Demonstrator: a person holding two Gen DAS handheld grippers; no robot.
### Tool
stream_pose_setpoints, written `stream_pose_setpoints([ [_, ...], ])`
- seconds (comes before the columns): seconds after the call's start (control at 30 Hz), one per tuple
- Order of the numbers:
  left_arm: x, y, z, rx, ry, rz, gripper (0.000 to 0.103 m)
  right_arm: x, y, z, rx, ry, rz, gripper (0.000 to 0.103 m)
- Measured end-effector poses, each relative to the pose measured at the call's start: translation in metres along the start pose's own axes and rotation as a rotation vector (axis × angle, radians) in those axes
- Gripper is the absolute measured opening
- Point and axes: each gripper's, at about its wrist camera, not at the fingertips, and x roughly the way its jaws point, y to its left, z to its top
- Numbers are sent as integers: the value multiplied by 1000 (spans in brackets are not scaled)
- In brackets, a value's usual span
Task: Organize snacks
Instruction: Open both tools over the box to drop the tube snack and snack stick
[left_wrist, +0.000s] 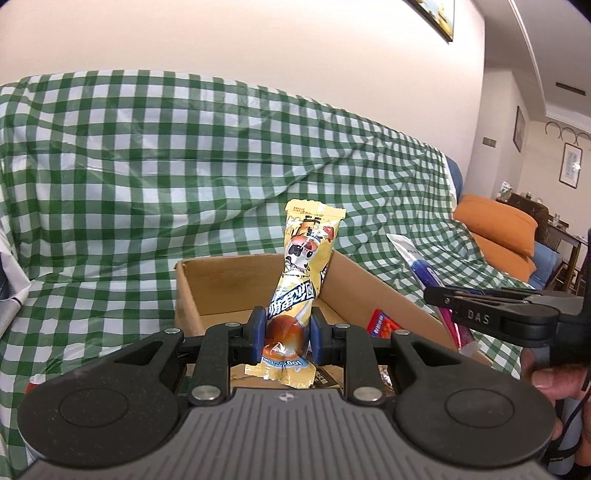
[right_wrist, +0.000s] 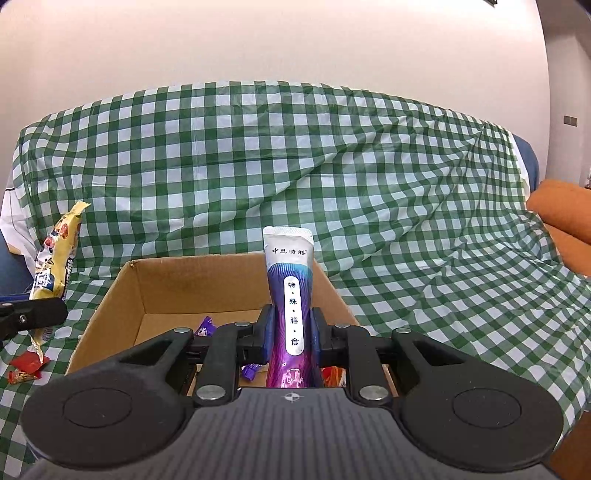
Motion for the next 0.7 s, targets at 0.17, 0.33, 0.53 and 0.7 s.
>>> stream_pose_setpoints([
  [0.17,0,-6,-1,16,-2,-30,27,0,-1,1,2,-9,-8,21],
  [0.33,1,-11,-2,32,-2,-63,27,-1,-3,2,5,-20,-20,21],
  [0.53,5,-19,-5,57,7,-90,27,-2,-6,3,10,-33,-38,21],
  [0.7,7,-25,-7,74,13,-108,27,-4,-7,4,10,-42,-48,21],
])
